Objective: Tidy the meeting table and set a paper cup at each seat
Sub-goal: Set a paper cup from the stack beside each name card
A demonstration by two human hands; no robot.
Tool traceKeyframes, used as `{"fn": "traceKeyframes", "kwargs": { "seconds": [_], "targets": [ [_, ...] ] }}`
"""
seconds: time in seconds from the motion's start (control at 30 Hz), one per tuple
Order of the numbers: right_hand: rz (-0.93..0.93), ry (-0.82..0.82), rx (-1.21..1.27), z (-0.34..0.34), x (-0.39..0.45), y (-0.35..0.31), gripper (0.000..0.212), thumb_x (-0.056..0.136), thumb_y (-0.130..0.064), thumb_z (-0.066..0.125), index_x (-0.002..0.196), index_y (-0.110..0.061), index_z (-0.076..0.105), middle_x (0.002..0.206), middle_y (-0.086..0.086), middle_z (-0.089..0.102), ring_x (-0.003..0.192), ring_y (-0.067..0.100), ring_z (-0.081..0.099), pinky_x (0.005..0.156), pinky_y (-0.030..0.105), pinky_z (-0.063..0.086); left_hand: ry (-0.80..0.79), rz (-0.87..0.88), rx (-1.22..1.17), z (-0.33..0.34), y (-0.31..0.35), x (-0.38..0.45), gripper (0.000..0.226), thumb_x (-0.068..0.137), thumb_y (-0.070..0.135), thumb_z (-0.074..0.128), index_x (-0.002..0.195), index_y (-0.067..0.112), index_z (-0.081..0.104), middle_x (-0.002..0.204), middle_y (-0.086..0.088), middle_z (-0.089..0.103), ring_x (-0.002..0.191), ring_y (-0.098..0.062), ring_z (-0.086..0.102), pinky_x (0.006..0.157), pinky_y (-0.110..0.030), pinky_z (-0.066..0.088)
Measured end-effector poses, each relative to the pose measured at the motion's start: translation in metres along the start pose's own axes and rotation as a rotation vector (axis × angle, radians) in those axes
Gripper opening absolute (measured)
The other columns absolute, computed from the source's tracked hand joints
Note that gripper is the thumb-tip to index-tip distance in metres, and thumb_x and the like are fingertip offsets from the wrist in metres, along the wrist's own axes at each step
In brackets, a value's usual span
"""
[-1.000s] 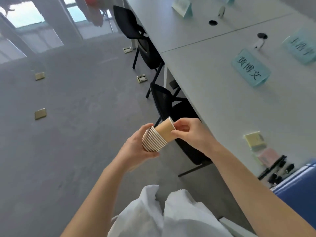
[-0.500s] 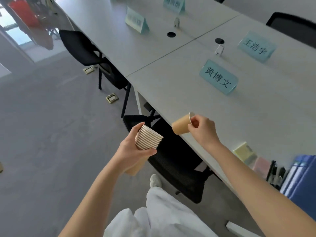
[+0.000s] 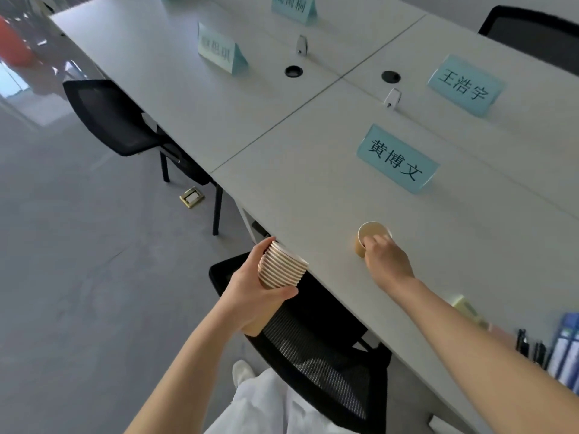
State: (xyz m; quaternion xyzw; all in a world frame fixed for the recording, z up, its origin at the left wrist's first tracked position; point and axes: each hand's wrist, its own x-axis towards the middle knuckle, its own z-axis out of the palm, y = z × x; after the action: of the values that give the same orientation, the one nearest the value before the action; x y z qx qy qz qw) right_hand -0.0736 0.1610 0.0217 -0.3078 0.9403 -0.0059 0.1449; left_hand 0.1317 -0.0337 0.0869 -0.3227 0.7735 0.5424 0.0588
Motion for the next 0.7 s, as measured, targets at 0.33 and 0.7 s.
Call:
{"fn": "traceKeyframes", "kwargs": {
  "seconds": [0.33, 0.7],
  "targets": [
    [-0.104, 0.151, 0.607, -0.058, 0.002, -0.07, 0.015, 0.088, -0.012, 0.064, 0.1, -0.01, 0.073, 0.097, 0.001, 0.074, 0.091, 0.015, 0.068, 0.085, 0.015, 0.044, 0.021, 0.013, 0.064, -0.027, -0.001, 0.021, 0.09, 0.067, 0.03, 0.083, 0.135, 0.06, 0.03, 0.109, 0.023, 0.055, 0.105, -0.008, 0.057, 0.091, -0.033, 0.051],
    [-0.326, -0.358, 0.87, -0.085, 0.025, -0.24, 0.027, 0.087, -0.006, 0.061, 0.11, -0.017, 0.071, 0.101, -0.005, 0.074, 0.095, 0.0, 0.068, 0.092, 0.025, 0.054, 0.055, 0.044, 0.099, -0.131, -0.057, 0.027, 0.096, 0.064, 0.031, 0.079, 0.138, 0.059, 0.025, 0.117, 0.012, 0.053, 0.103, -0.008, 0.055, 0.089, -0.033, 0.052]
  ]
}}
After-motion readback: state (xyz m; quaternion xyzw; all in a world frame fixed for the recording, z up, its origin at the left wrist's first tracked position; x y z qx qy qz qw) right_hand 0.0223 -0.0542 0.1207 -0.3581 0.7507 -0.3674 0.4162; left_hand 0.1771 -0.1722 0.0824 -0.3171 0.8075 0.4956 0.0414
